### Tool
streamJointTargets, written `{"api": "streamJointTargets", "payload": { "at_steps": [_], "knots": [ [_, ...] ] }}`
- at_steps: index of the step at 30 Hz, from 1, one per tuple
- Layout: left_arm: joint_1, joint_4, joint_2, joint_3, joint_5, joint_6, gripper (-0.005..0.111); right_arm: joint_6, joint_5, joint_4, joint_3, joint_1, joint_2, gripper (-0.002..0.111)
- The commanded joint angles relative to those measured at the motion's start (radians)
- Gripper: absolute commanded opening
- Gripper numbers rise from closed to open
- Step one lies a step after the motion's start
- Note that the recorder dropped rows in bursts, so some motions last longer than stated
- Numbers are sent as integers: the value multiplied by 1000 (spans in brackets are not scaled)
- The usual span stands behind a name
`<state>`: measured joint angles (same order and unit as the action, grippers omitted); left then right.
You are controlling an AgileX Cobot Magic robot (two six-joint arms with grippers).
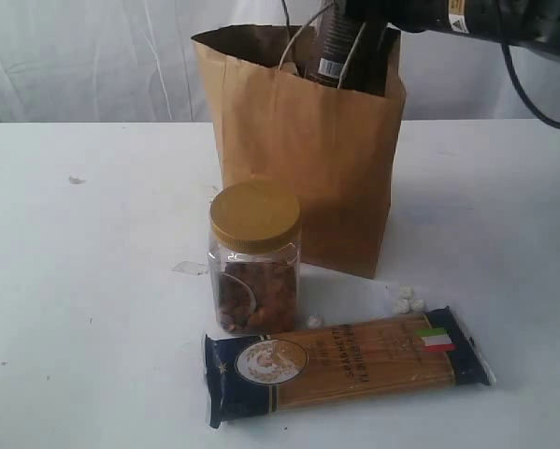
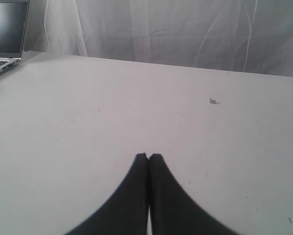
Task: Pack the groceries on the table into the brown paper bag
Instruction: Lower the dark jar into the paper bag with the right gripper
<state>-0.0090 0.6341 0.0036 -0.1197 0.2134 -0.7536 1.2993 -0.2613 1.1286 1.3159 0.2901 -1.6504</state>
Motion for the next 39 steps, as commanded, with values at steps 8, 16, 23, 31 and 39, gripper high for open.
{"api": "streamJointTargets", "payload": {
  "at_steps": [8,16,23,31,39],
  "knots": [
    [-5,6,-4,4,-4,-7,0,6,-61,13,10,1,5,20],
    [-5,6,-4,4,-4,-7,0,6,-52,13,9,1,-1,35],
    [-5,6,-4,4,-4,-7,0,14,-49,13,-12,1,-1,35],
    [-5,6,-4,4,-4,-7,0,19,-42,13,-16,1,-1,35],
    [-5,6,-4,4,-4,-7,0,49,-40,13,-16,1,-1,35]
  ]
}}
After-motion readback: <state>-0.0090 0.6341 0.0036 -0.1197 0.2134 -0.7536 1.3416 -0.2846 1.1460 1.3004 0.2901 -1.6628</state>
